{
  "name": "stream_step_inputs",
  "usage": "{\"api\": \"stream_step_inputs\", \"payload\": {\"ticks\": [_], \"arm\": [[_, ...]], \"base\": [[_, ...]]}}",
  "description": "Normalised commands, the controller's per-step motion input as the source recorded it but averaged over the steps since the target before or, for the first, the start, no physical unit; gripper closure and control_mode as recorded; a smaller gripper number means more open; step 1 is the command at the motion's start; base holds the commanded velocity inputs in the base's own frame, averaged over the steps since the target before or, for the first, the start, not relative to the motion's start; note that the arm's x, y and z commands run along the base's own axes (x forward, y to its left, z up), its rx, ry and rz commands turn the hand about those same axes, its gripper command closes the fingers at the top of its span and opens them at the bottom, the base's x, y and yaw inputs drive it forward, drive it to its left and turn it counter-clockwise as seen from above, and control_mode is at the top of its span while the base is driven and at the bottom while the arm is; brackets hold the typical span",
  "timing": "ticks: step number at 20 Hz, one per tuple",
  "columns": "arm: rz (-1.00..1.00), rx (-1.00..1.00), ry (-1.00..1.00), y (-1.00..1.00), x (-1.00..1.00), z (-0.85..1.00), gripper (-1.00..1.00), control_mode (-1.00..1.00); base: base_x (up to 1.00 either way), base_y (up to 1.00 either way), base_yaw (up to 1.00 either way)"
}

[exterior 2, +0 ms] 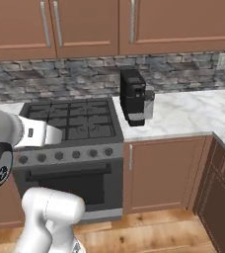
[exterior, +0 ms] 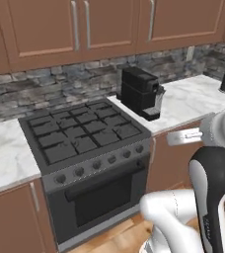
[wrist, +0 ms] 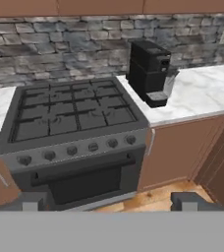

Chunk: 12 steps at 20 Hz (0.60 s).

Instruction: Navigate to the coffee machine.

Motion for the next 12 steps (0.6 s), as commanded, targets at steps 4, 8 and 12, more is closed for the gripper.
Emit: {"api": "stream_step_inputs", "payload": {"ticks": [4,8,12], "arm": [[0.00,0.00,0.00,0.00,0.00,0.00,-1.00,1.00],[0.00,0.00,0.00,0.00,0.00,0.00,-1.00,1.00],[0.00,0.00,0.00,0.00,0.00,0.00,-1.00,1.00]], "base": [[1.00,-1.00,-0.02],[1.00,-1.00,0.19],[0.59,-1.00,0.45]]}}
